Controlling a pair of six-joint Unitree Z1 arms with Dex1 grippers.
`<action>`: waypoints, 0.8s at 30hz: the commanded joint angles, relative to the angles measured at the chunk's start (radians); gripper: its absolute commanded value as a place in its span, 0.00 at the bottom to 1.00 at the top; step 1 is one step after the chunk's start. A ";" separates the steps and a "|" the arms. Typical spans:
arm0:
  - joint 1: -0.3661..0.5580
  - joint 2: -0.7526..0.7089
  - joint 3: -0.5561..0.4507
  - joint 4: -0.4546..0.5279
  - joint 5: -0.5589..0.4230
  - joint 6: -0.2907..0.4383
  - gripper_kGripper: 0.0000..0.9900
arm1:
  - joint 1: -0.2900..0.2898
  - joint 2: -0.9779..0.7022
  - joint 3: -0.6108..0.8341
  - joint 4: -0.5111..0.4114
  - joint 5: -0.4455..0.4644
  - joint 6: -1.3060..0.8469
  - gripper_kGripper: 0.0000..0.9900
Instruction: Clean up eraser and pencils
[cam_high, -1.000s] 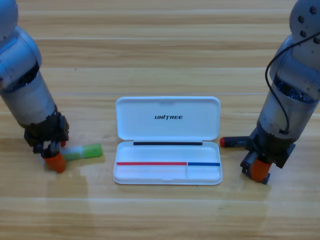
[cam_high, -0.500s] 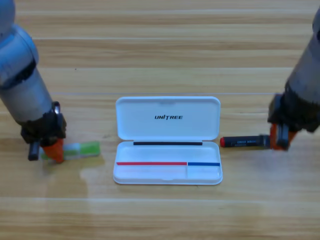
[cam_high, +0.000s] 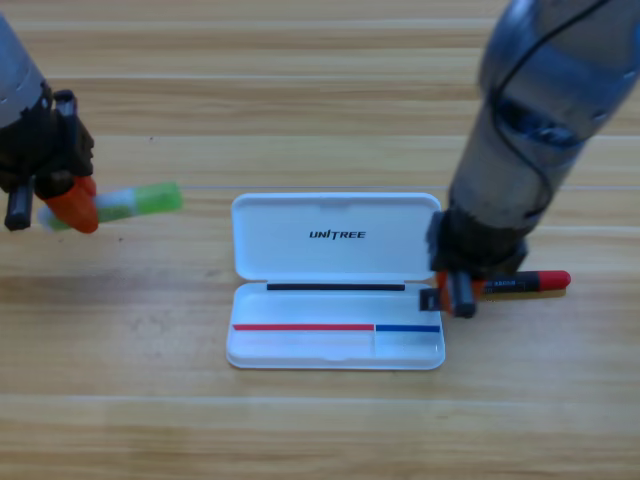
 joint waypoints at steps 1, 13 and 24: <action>-0.015 -0.025 0.000 0.029 0.003 -0.010 0.00 | 0.036 0.124 -0.045 0.017 0.007 -0.012 0.00; -0.015 -0.056 -0.052 0.093 0.002 -0.012 0.00 | 0.058 0.179 -0.097 0.017 0.058 -0.005 0.00; -0.030 -0.042 -0.052 0.095 0.000 -0.022 0.00 | 0.061 0.211 -0.091 0.017 0.055 0.011 0.00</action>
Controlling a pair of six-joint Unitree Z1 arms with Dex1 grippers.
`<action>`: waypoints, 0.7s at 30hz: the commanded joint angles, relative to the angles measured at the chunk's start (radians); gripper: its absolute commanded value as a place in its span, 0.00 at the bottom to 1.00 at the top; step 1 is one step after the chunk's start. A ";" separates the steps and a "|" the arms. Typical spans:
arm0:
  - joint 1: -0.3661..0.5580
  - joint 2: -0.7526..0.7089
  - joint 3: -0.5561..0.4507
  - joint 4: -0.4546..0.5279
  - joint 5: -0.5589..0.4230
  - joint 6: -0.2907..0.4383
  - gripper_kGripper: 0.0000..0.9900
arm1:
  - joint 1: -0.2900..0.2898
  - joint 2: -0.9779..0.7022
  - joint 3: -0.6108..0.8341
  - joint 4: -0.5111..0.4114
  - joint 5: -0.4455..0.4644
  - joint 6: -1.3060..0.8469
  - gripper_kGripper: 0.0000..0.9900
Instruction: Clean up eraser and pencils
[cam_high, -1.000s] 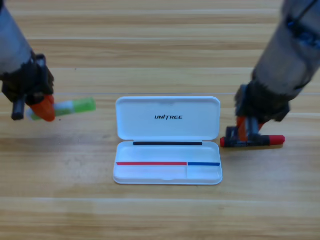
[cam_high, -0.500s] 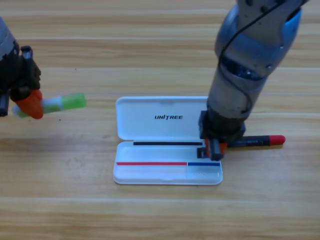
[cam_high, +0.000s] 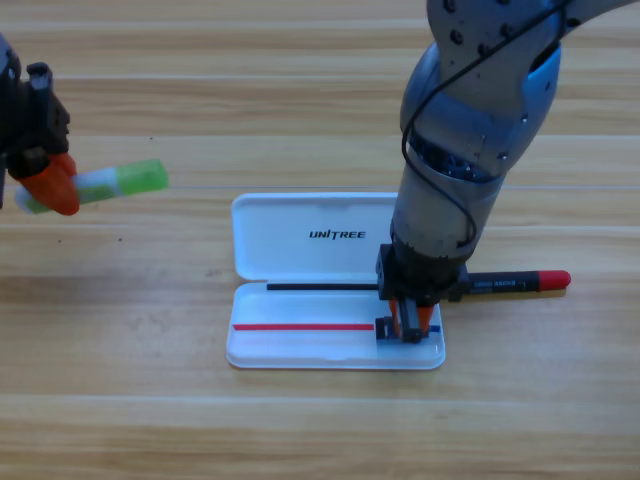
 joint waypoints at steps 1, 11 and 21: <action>-0.029 0.020 0.000 0.014 0.000 -0.017 0.00 | 0.031 0.071 0.008 0.016 0.008 0.016 0.00; -0.073 0.041 -0.026 0.014 0.000 -0.043 0.00 | 0.020 0.058 0.017 0.017 -0.017 0.028 0.00; -0.099 0.070 -0.046 0.015 0.000 -0.062 0.00 | 0.003 0.034 0.049 0.017 -0.018 0.028 0.00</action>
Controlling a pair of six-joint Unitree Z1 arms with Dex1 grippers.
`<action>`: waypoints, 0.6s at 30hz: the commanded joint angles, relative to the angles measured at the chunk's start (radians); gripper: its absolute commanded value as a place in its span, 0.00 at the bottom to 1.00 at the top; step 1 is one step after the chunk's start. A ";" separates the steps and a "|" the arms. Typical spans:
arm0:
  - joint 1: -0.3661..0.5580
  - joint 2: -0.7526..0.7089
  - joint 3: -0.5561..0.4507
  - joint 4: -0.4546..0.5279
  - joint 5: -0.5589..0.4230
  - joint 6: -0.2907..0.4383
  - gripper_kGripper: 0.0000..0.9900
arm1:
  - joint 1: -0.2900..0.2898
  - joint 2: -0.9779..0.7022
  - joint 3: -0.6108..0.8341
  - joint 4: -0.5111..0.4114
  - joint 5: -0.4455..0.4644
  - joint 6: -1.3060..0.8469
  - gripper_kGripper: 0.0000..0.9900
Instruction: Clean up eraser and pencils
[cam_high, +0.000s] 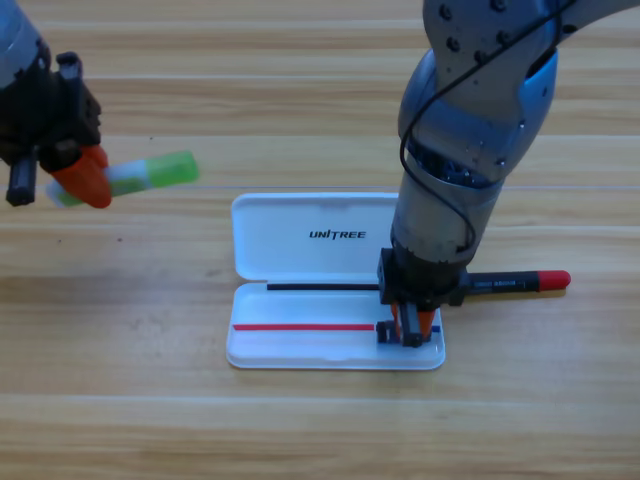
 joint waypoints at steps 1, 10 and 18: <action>-0.028 0.056 -0.002 0.015 0.000 -0.013 0.00 | -0.001 0.027 0.047 0.016 -0.013 0.011 0.00; -0.035 0.075 -0.007 0.013 0.002 -0.021 0.00 | -0.027 -0.071 0.067 0.017 -0.014 0.028 1.00; -0.058 0.090 -0.016 0.013 0.000 -0.032 0.00 | -0.047 -0.295 0.130 0.043 -0.011 0.002 1.00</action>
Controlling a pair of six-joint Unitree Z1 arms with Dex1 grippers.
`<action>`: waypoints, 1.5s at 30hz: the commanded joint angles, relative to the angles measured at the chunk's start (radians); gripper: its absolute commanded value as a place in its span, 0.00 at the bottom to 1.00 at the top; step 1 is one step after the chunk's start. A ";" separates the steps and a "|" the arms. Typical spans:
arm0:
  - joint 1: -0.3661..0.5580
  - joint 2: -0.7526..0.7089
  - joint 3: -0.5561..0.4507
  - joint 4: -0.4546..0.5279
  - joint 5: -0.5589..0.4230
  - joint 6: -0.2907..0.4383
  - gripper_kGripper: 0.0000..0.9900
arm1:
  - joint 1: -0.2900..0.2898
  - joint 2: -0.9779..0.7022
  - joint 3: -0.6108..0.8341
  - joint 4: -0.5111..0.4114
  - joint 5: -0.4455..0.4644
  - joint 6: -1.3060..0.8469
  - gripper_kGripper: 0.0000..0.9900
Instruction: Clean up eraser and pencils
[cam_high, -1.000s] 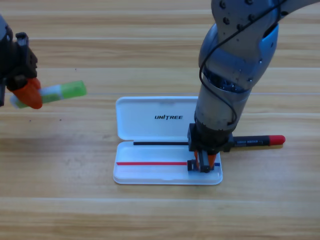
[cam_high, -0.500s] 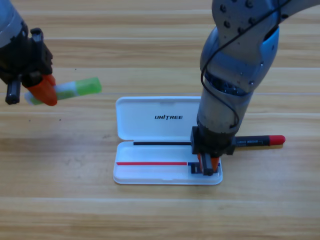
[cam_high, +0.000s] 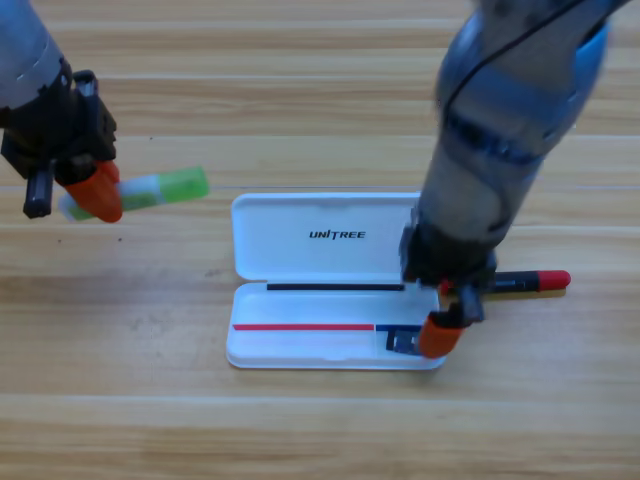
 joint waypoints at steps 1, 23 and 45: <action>-0.053 0.055 -0.020 0.012 -0.001 -0.018 0.00 | -0.046 -0.195 0.097 0.039 -0.006 -0.040 1.00; -0.302 0.366 -0.115 -0.092 -0.031 -0.060 0.00 | -0.306 0.199 0.028 -0.103 -0.081 -0.293 0.95; -0.311 0.451 -0.111 -0.109 -0.035 -0.100 0.00 | -0.282 0.214 0.064 0.055 -0.017 -0.391 0.15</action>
